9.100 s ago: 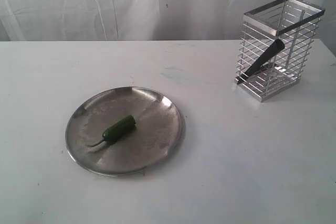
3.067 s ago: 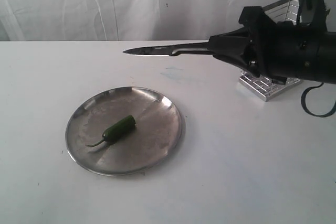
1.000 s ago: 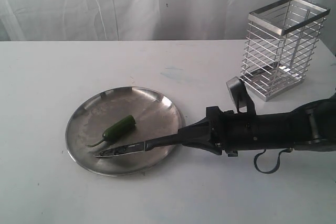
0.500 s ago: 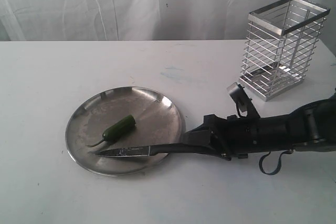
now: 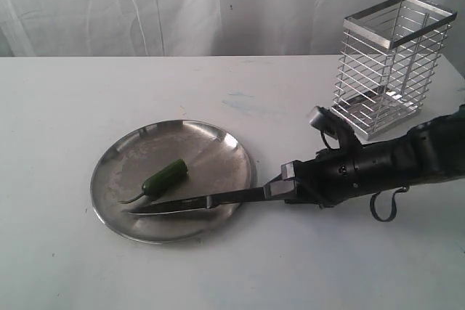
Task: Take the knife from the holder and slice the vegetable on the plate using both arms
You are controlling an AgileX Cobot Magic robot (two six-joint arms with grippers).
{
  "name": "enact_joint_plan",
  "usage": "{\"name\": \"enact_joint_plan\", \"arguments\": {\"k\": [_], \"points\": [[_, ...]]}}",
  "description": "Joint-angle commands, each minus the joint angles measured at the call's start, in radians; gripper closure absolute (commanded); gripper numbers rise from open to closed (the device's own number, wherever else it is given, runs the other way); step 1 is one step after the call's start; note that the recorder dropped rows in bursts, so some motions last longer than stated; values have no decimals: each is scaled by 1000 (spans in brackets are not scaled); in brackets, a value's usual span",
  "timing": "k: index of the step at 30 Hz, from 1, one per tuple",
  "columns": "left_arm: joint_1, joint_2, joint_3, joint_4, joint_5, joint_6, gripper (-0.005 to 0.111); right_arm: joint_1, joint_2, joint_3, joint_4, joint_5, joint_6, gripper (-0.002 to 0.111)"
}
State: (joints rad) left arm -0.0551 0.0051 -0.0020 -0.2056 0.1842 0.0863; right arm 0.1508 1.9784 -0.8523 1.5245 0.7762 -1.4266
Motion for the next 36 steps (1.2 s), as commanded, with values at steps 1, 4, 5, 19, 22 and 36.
{"name": "enact_joint_plan", "arguments": {"k": [1, 4, 5, 19, 22, 36], "points": [[-7, -5, 2, -8, -5, 2, 107, -3, -23, -42, -59, -17, 17, 60], [-7, -5, 2, -8, -5, 2, 107, -3, -72, -76, -72, -41, 17, 60], [-7, -5, 2, -8, -5, 2, 107, -3, -89, -85, -90, -53, 17, 60], [-7, -5, 2, -8, -5, 2, 107, 64, 53, -608, -805, 445, 698, 61], [-7, -5, 2, -8, -5, 2, 107, 90, 127, -647, -802, 445, 643, 61], [-7, -5, 2, -8, -5, 2, 107, 88, 149, -672, -770, 246, 581, 56]]}}
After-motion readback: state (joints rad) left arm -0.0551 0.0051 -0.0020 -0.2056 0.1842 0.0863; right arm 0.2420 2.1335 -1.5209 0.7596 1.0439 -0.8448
